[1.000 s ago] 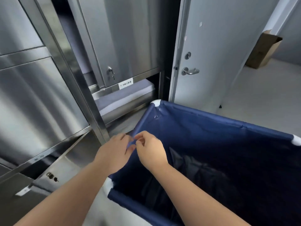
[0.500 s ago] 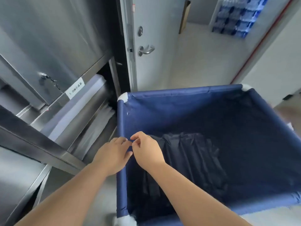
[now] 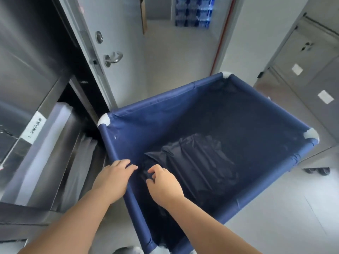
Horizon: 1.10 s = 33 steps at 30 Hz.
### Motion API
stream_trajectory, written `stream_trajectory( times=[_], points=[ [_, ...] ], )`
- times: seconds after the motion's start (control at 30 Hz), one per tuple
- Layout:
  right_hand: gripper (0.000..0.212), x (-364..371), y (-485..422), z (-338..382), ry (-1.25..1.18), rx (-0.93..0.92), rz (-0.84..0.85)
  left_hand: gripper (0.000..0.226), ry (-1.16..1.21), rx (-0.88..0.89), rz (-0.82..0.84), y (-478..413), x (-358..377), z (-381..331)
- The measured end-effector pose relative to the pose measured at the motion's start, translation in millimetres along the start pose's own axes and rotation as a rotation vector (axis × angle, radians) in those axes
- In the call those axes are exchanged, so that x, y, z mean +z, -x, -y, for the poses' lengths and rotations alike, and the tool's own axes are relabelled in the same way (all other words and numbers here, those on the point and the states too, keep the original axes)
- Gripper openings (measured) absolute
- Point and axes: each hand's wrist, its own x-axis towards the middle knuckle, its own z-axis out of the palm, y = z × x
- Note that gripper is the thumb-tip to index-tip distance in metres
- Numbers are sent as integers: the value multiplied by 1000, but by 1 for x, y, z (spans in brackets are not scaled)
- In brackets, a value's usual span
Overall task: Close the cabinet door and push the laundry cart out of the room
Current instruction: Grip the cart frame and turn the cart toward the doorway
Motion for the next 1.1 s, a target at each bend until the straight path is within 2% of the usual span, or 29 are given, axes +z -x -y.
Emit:
stream_trajectory(
  times=[0.13, 0.27, 0.37, 0.43, 0.5, 0.6, 0.67, 0.77, 0.9, 1.0, 1.1],
  points=[
    [34, 17, 5, -9, 12, 89, -31, 72, -91, 99, 144, -13, 13, 8],
    [37, 38, -3, -6, 30, 173, -33, 42, -5, 146, 250, -28, 30, 18],
    [44, 57, -9, 5, 23, 186, 32, 36, 3, 161, 215, -22, 47, 24],
    [52, 71, -12, 14, 27, 184, 92, 47, 39, 79, 102, -18, 54, 27],
    [60, 85, -12, 16, 62, 179, 157, 69, 158, -55, 12, -11, 61, 24],
    [64, 97, -3, 6, 147, 190, 245, 103, 446, -296, 6, -2, 68, 5],
    [63, 97, 5, -6, 196, 201, 287, 115, 548, -406, 30, 0, 69, -9],
    [63, 92, 12, -21, 241, 198, 318, 111, 632, -462, 5, 0, 71, -22],
    [55, 95, 20, -29, 205, 221, 358, 104, 627, -468, -32, -15, 69, -21],
    [37, 106, 27, -39, 104, 335, 354, 102, 600, -442, -52, -35, 67, -17],
    [24, 105, 17, -42, 64, 374, 307, 100, 591, -430, -66, -53, 65, -18]
  ],
)
